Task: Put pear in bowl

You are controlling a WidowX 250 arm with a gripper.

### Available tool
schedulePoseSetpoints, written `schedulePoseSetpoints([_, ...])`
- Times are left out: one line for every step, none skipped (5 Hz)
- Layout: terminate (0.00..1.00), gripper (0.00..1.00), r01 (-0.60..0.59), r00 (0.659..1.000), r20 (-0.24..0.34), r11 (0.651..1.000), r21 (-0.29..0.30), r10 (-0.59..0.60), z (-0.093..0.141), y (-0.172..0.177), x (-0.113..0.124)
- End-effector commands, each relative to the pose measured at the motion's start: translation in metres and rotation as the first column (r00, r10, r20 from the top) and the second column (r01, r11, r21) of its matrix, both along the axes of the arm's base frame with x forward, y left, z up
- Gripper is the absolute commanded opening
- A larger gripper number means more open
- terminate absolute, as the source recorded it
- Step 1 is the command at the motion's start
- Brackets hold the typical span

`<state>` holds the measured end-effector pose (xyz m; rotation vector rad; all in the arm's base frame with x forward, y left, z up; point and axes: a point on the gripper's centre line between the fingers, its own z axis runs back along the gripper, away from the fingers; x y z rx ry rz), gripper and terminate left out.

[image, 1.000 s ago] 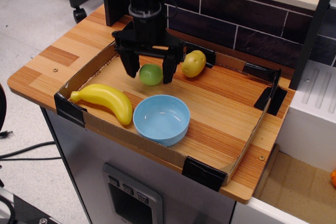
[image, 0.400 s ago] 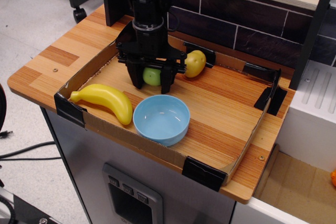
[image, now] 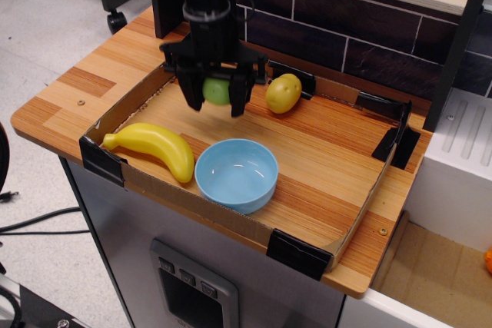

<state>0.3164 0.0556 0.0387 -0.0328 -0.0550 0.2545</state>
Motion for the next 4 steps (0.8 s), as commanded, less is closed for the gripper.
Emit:
schedulePoseSetpoints([0.00, 0.00, 0.091, 0.996, -0.022, 0.994, -0.065, -0.092, 0.032, -0.036, -0.018])
schedulePoseSetpoints([0.00, 0.00, 0.145, 0.988, -0.032, 0.987, -0.071, -0.148, 0.027, -0.054, -0.039])
schedulePoseSetpoints([0.00, 0.00, 0.188, 0.981, -0.032, 0.980, -0.071, -0.191, 0.022, -0.068, -0.055])
schedulePoseSetpoints([0.00, 0.00, 0.202, 0.979, -0.024, 0.977, -0.067, -0.204, 0.017, -0.067, -0.062])
